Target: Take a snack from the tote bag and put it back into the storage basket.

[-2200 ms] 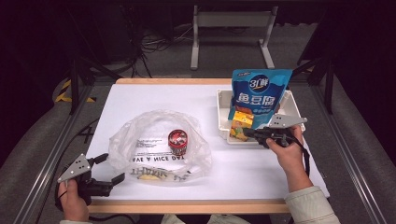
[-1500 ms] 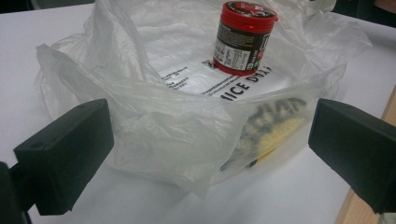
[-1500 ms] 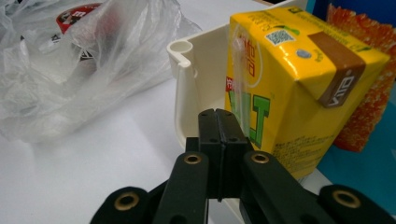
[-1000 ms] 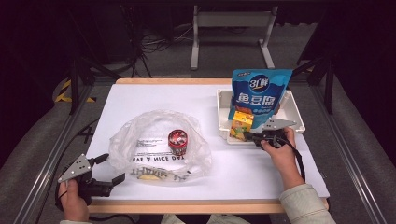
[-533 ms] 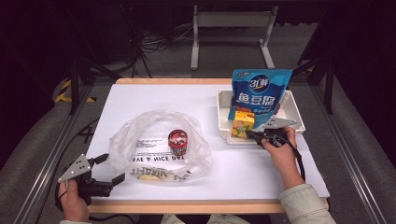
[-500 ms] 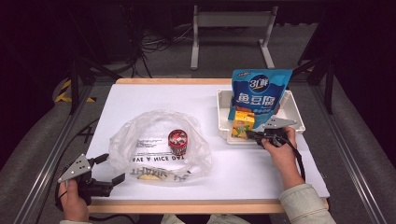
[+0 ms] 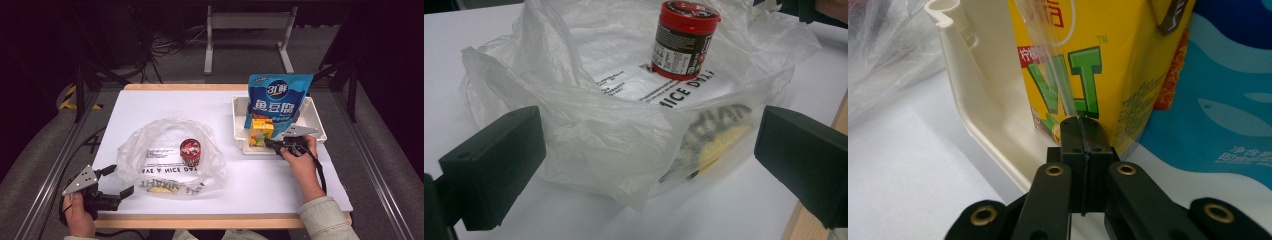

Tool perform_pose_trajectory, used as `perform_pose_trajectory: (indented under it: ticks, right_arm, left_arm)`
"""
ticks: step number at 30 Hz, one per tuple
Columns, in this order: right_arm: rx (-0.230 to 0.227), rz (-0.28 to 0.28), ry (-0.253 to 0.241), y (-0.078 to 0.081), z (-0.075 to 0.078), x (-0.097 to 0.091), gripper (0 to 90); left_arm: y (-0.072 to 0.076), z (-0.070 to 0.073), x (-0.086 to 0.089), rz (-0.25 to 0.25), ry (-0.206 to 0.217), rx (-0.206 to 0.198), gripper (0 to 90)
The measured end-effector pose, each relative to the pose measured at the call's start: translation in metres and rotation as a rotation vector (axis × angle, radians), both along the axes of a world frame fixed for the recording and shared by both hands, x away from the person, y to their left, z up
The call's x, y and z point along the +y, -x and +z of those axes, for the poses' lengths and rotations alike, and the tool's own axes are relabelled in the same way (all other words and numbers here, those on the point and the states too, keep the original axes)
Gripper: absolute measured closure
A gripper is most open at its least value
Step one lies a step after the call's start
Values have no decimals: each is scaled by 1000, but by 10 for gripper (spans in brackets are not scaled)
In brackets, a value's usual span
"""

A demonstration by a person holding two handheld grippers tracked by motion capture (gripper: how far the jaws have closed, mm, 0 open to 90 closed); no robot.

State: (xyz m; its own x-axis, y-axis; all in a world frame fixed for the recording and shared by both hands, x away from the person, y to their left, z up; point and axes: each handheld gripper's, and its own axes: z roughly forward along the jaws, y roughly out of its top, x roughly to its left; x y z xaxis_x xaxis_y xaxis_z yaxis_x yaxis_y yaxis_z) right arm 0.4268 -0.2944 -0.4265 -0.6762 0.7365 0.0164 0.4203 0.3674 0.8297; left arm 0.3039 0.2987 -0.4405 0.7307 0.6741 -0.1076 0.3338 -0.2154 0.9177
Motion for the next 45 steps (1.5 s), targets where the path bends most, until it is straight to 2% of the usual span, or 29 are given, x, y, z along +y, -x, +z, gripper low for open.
perform_pose_trajectory:
  ticks: [4,12,17,21,22,26,29,30,31,33,45]
  right_arm:
    - [15,15,-15,1,1,-1,900]
    - [-19,45,-19,9,16,3,890]
    - [-53,75,-28,18,33,9,843]
    - [-63,94,-48,24,45,15,738]
    - [-63,94,-48,24,45,15,738]
    - [-51,137,-66,30,56,25,570]
    - [-68,152,-75,33,61,34,479]
    - [-68,152,-75,33,61,34,479]
    - [-78,162,-85,37,66,41,420]
    - [-82,162,-98,39,70,47,361]
    - [-84,203,-122,43,85,79,253]
  left_arm:
    - [0,0,0,0,2,-2,6]
    - [0,0,1,3,1,-2,6]
    - [-1,0,0,-1,2,1,6]
    - [-1,0,0,0,2,1,6]
    - [-1,0,0,0,2,1,6]
    - [-1,0,0,-2,-1,1,6]
    - [-1,0,1,4,2,1,6]
    - [-1,0,1,4,2,1,6]
    - [-1,0,1,2,1,2,6]
    - [0,0,1,1,2,1,6]
    - [0,0,1,5,3,-3,6]
